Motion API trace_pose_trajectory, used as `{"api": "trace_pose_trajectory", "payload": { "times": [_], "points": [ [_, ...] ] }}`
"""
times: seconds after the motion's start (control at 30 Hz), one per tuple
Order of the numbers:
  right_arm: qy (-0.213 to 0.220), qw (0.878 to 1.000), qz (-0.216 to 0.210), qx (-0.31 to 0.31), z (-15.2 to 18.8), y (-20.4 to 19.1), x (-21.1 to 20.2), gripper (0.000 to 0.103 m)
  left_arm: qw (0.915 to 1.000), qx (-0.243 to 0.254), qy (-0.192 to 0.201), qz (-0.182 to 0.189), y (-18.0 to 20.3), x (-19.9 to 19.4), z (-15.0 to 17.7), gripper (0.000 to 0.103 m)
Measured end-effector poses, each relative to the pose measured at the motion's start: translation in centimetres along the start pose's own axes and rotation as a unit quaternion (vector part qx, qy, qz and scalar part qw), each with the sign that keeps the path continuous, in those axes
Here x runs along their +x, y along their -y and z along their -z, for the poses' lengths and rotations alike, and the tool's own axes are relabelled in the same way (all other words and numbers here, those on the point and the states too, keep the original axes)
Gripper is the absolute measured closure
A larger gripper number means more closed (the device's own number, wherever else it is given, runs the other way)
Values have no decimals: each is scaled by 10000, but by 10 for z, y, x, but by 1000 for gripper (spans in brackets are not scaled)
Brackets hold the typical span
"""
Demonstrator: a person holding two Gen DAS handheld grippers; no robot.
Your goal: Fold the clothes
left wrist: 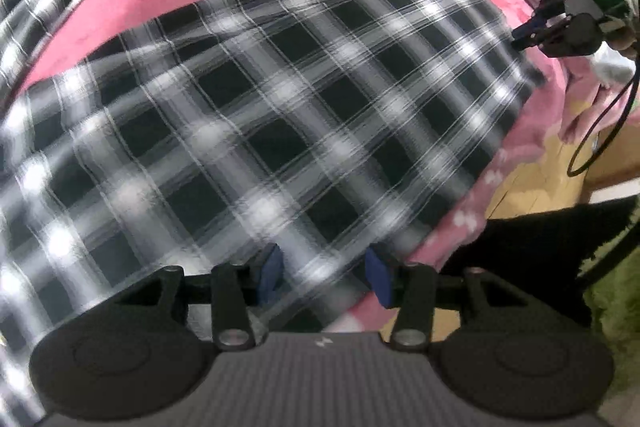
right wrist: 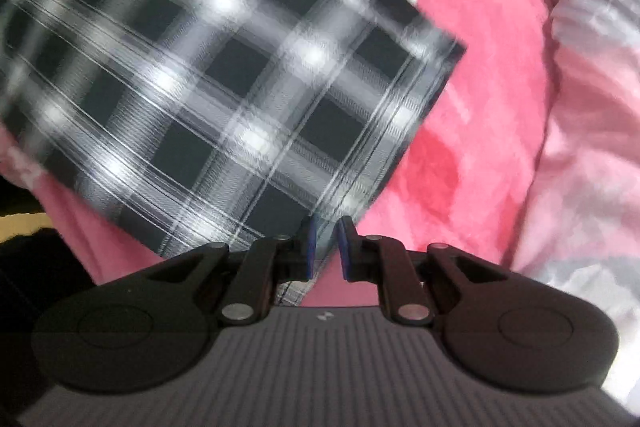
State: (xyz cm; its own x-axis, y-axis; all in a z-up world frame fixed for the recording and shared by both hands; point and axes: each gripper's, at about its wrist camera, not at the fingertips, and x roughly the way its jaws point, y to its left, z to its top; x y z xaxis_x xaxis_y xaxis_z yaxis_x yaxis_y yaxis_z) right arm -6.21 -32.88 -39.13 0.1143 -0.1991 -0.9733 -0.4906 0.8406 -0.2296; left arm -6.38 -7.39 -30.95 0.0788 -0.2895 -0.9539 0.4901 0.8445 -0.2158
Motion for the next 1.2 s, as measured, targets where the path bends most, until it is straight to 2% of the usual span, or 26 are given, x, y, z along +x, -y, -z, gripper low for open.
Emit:
{"api": "trace_pose_trajectory", "payload": {
  "times": [0.1,0.17,0.27,0.37,0.43,0.53,0.67,0.77,0.97,1.07,1.2],
  "points": [
    [-183,9997,85,129,0,-2,3,92,10000,-5,30,-11,-9,-3,-2,54],
    [-127,9993,159,320,-6,-2,-7,92,10000,-28,58,-35,-21,-6,-1,54],
    [196,9976,215,633,-29,-1,-25,92,9994,-174,199,-229,-39,-7,-6,54],
    [822,9946,13,630,-73,-8,-38,92,9973,-402,387,-484,-61,-10,-11,54],
    [1214,9911,-330,439,-106,-10,-36,92,9948,-602,512,-639,-75,-9,-13,54],
    [1689,9811,-927,-186,-148,-37,-36,92,9898,-812,719,-925,-94,-13,-13,54],
    [1958,9690,-1138,-988,-200,-63,-28,92,9833,-972,1063,-1110,-112,-15,-13,52],
    [1667,9743,-1040,-1101,-218,-70,-6,91,9812,-1227,1118,-989,-126,-1,-11,51],
    [1405,9810,-805,-1066,-228,-77,-8,90,9806,-1175,1339,-819,-129,-4,-5,47],
    [1372,9825,-700,-1049,-231,-81,-7,90,9813,-1099,1377,-770,-130,-3,-1,47],
    [1430,9822,-687,-1006,-230,-78,-7,90,9796,-1273,1386,-701,-132,-4,-1,47]
  ]
}}
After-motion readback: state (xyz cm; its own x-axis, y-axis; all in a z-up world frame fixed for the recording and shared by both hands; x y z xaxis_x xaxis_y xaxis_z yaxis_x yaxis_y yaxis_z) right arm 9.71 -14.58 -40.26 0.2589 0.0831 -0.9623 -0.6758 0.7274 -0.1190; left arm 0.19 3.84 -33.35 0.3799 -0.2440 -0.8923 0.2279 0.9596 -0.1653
